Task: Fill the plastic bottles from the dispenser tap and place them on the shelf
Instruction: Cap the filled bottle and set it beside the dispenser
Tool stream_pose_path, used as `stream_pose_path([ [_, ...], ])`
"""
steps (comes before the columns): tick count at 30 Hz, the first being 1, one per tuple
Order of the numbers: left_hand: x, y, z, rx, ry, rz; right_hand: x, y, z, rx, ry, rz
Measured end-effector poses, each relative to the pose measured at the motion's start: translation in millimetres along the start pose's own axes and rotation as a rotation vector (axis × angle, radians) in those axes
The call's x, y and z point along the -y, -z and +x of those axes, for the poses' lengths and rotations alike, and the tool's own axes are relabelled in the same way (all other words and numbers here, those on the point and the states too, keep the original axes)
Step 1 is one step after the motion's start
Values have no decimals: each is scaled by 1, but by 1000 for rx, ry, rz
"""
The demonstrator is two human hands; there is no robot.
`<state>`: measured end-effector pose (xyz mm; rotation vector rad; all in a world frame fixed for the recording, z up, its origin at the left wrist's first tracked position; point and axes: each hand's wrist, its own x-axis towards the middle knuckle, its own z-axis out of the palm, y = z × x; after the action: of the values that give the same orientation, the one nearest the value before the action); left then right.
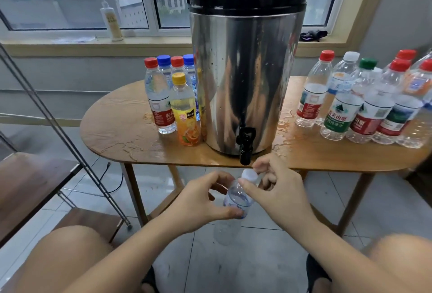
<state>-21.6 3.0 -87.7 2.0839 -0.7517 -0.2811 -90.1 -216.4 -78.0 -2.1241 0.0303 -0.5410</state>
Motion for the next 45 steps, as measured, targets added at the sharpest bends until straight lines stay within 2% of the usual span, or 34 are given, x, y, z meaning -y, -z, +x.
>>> stream_pose_path([
  [9, 9, -31, 0, -9, 41, 72, -20, -7, -10, 120, -73, -36],
  [14, 11, -24, -1, -53, 101, -81, -29, -11, -16, 211, -152, -42],
  [17, 9, -21, -2, -69, 137, -221, -32, -16, -15, 361, -252, 85],
  [22, 11, -17, -2, -59, 144, -222, -27, -12, -9, 517, -299, 220],
  [26, 13, -9, -3, 11, 153, -273, -32, -11, -8, 547, -266, 149],
  [32, 11, 11, -3, -40, 45, -248, -40, -14, -11, 584, -207, 40],
  [38, 15, 23, -4, 17, -22, -90, -42, -14, -11, 610, -150, -78],
  [45, 21, 29, 1, -7, -34, 46, -43, -17, -12, 588, -90, -161],
])
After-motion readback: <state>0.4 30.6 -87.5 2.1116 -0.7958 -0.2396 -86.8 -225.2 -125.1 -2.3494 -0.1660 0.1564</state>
